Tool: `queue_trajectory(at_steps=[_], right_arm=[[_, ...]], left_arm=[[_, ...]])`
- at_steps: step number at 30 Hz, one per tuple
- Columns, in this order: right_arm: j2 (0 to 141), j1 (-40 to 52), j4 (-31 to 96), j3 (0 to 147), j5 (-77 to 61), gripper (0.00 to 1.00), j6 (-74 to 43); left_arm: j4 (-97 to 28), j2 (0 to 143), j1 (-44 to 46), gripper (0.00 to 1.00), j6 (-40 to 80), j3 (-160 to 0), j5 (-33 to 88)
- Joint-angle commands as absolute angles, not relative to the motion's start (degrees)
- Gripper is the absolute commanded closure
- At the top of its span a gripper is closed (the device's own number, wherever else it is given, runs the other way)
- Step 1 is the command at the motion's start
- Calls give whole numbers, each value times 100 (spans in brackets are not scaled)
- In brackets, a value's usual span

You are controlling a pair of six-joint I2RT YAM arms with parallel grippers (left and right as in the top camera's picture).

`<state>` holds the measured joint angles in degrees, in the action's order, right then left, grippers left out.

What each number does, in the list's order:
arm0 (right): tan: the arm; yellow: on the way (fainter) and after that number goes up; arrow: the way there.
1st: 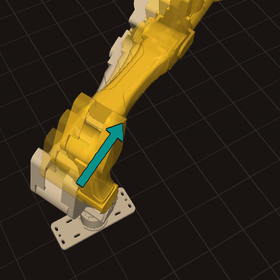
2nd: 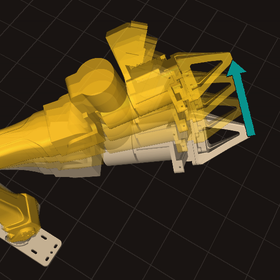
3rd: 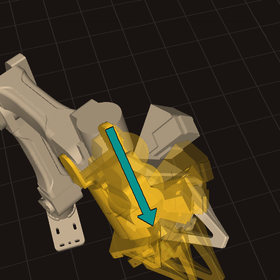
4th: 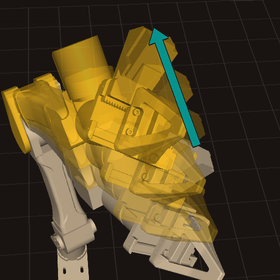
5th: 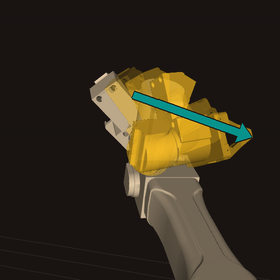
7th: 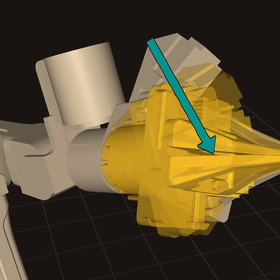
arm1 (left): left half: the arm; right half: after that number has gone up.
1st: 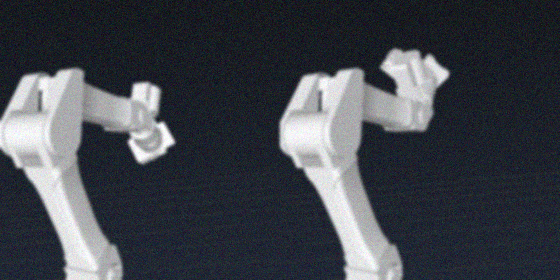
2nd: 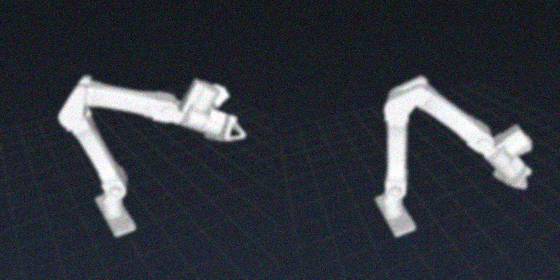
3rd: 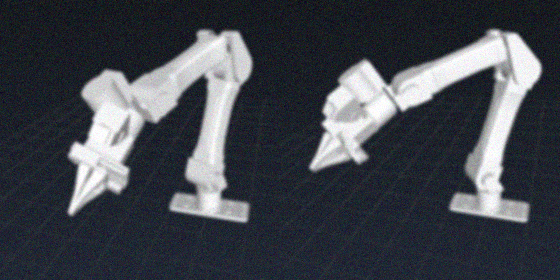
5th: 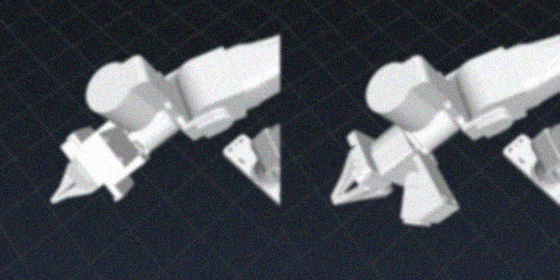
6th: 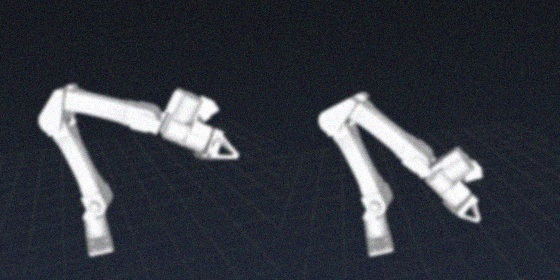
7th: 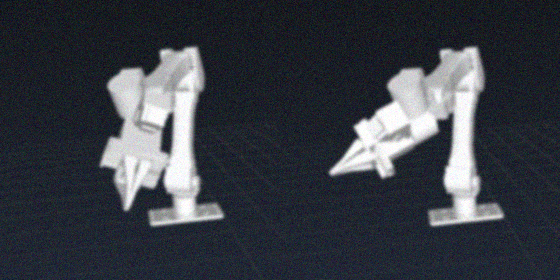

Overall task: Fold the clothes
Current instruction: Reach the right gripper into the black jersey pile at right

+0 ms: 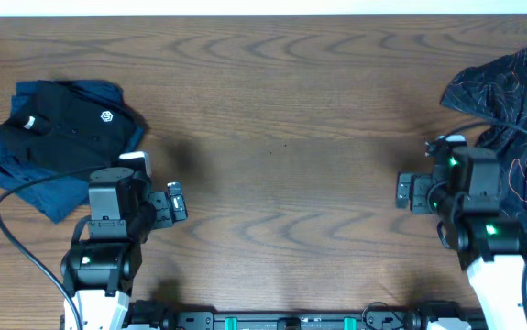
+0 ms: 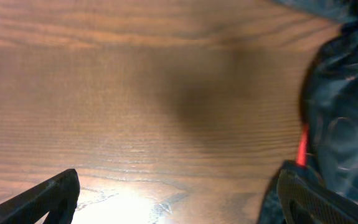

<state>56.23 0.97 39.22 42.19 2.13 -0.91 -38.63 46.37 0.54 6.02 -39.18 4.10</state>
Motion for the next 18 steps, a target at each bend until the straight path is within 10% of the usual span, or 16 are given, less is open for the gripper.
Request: queue_trajectory(at_steps=[1,14,18], right_arm=[[6038,14,3927,4327,521,1,-460],[7988,-1059,4058,4121,2255,2,-2386],[8357,-1337,3852,4121,2252,24,-2447]], left_arm=[[-3900,4672,34,2,635,-4084,456],[-3898,4672,34,2,635,-4084,456],[-3898,4672,34,2,635,-4084,456]])
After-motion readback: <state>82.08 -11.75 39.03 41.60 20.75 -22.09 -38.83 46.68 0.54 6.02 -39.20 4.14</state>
